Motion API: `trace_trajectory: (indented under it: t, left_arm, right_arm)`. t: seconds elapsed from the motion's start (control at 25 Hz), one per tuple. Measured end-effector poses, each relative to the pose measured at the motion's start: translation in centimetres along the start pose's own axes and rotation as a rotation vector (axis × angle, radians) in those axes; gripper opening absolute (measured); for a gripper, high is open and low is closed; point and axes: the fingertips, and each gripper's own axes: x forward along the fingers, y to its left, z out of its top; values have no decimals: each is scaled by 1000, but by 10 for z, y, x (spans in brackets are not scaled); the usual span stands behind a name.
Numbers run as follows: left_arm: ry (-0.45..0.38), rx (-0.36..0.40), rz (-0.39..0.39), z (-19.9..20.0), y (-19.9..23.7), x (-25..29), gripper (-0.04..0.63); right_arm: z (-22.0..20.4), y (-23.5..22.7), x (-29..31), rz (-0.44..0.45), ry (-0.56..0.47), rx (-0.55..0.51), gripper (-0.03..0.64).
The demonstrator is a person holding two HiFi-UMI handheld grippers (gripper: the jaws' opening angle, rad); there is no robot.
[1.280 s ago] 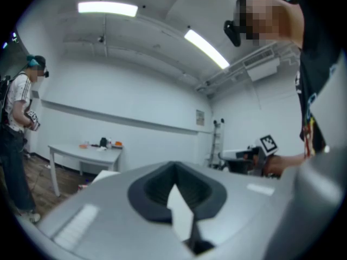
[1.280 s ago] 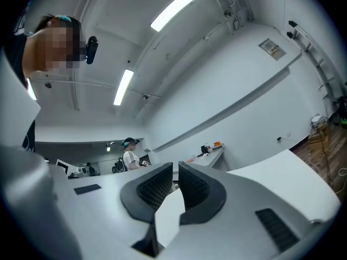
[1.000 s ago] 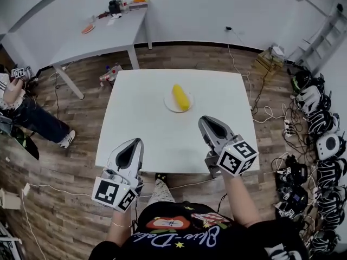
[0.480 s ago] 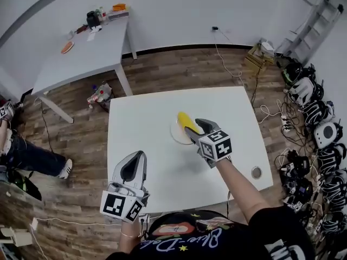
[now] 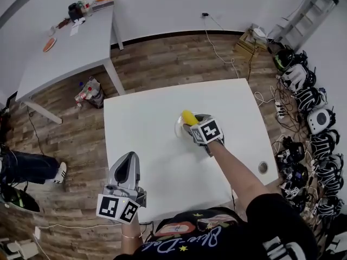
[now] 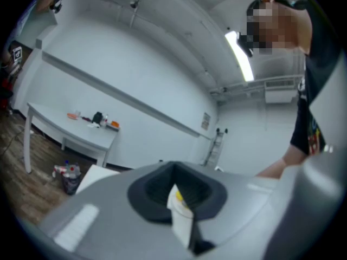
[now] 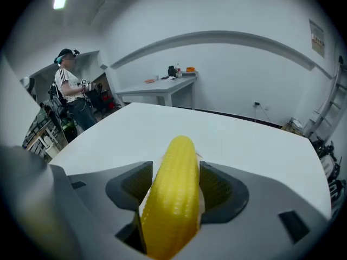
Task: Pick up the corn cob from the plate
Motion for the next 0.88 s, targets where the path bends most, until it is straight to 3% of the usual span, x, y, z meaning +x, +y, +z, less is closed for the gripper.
trace_trajectory:
  t: [0.2, 0.4, 0.6, 0.88]
  left_arm:
    - [-23, -52, 39, 2, 26, -1, -5]
    - [-9, -60, 18, -4, 20, -2, -5]
    - [-13, -36, 4, -1, 5, -1, -5]
    - [-19, 47, -33, 6, -51, 7, -5]
  right_arm:
    - [-4, -2, 9, -16, 49, 5, 247]
    - [-11, -6, 3, -36, 25, 6, 247]
    - [-2, -7, -42, -37, -176, 127, 247]
    - [18, 11, -160, 36, -530, 235, 247]
